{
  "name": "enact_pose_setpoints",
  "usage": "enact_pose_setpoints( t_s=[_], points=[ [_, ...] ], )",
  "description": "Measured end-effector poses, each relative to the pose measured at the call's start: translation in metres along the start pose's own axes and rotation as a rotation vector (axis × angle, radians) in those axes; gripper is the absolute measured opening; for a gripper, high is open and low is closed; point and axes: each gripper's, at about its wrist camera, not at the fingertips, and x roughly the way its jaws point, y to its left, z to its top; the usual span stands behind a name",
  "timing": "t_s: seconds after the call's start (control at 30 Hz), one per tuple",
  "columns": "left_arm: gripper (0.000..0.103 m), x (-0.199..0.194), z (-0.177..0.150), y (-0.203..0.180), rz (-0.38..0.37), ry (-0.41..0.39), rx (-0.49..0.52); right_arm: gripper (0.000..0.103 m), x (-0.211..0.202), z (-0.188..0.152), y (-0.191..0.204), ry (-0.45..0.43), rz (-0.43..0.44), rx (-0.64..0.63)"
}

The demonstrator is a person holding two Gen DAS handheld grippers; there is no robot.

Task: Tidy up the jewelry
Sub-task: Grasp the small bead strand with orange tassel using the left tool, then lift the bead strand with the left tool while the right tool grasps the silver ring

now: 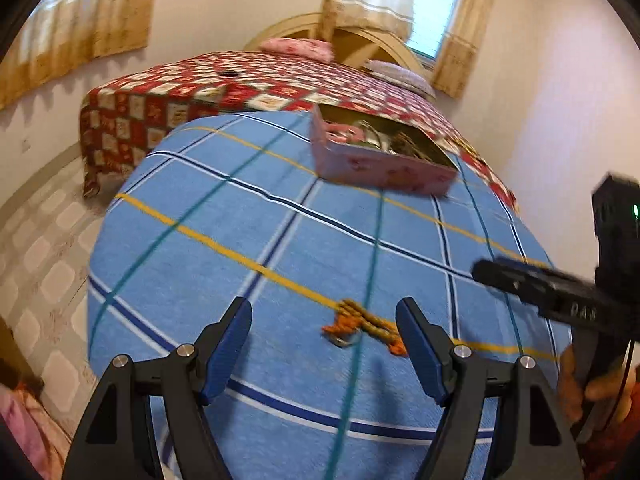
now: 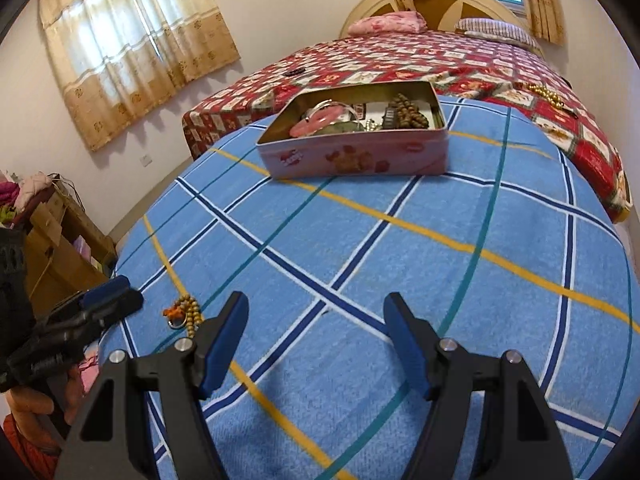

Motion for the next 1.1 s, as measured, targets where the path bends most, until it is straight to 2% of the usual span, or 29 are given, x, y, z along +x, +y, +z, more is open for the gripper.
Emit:
enact_pose_setpoints(
  t_s=[0.23, 0.4, 0.5, 0.57, 0.7, 0.73, 0.77, 0.9, 0.97, 1.1],
  points=[
    [0.075, 0.006, -0.005, -0.011, -0.032, 0.027, 0.036, 0.073, -0.007, 0.0, -0.005, -0.019, -0.011, 0.016],
    [0.074, 0.009, -0.005, -0.015, -0.038, 0.02, 0.06, 0.068, -0.007, -0.001, -0.009, -0.014, -0.013, 0.031],
    [0.061, 0.016, -0.005, -0.015, -0.038, 0.038, 0.056, 0.068, -0.005, -0.002, -0.009, -0.007, -0.01, 0.035],
    [0.041, 0.022, -0.005, -0.014, -0.056, 0.061, 0.035, 0.068, -0.004, -0.002, -0.008, -0.006, -0.011, 0.032],
    [0.033, 0.029, -0.001, -0.008, -0.069, 0.086, -0.007, 0.068, -0.003, -0.002, -0.009, -0.004, -0.009, 0.035],
    [0.024, 0.031, 0.001, -0.008, -0.07, 0.092, -0.011, 0.068, -0.003, -0.002, -0.009, -0.002, -0.009, 0.038],
    [0.01, 0.034, 0.003, -0.007, -0.07, 0.105, -0.011, 0.068, -0.002, -0.002, -0.009, 0.0, -0.009, 0.04],
    [0.008, 0.038, 0.007, -0.009, -0.131, 0.11, -0.034, 0.068, -0.001, -0.002, -0.011, 0.007, -0.004, 0.051],
    [0.008, 0.038, 0.01, -0.013, -0.134, 0.097, -0.025, 0.068, -0.001, -0.002, -0.012, 0.006, -0.007, 0.052],
    [0.008, 0.024, 0.023, -0.006, -0.228, 0.03, -0.102, 0.068, -0.002, -0.003, -0.014, 0.006, -0.007, 0.058]
  ],
)
